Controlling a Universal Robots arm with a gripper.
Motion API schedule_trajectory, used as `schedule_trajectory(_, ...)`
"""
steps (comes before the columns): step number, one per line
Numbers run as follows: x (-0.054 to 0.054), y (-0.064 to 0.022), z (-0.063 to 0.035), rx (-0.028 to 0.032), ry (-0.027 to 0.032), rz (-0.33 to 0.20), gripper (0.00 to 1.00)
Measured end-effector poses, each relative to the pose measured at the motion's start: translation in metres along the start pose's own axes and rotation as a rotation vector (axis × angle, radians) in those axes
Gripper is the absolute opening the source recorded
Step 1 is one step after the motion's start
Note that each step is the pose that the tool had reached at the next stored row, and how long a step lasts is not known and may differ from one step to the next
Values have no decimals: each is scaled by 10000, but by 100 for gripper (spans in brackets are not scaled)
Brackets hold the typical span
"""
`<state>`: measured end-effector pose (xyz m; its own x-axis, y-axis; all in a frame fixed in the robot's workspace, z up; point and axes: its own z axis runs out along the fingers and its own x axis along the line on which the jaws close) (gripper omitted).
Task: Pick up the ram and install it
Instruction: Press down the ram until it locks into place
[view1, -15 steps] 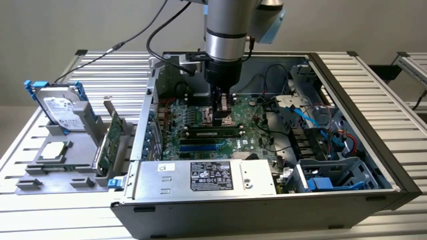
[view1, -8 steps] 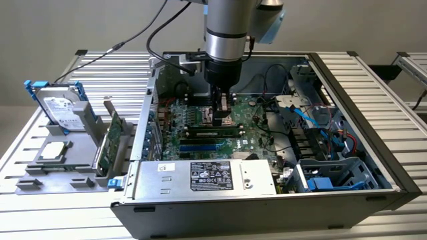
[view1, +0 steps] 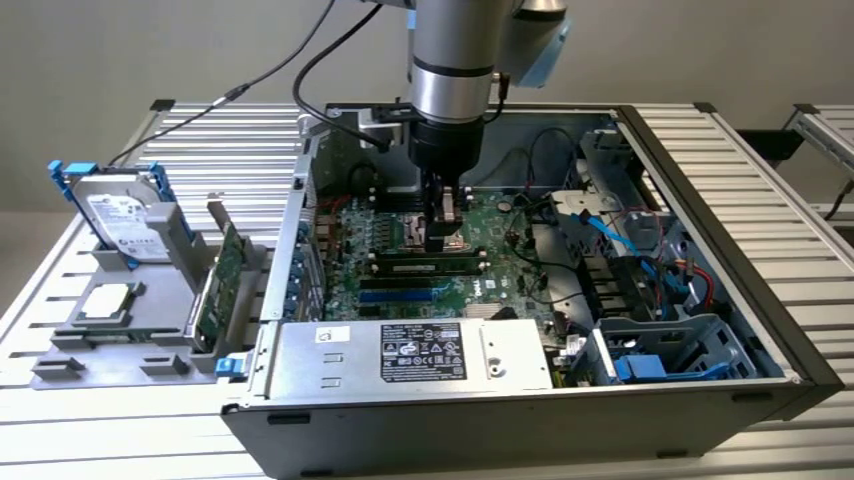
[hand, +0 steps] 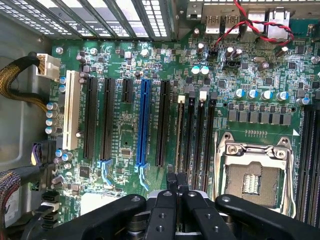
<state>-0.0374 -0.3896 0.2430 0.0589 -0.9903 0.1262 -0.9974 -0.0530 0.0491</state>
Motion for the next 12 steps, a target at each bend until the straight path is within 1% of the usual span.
schedule_trajectory(2, 4, 0, -2, -3, -6, 8, 11)
schedule_trajectory(5, 8, 2, -23, -32, -34, 261, 11)
schedule_trajectory(12, 11, 2, -45, -151, -81, 1202, 11)
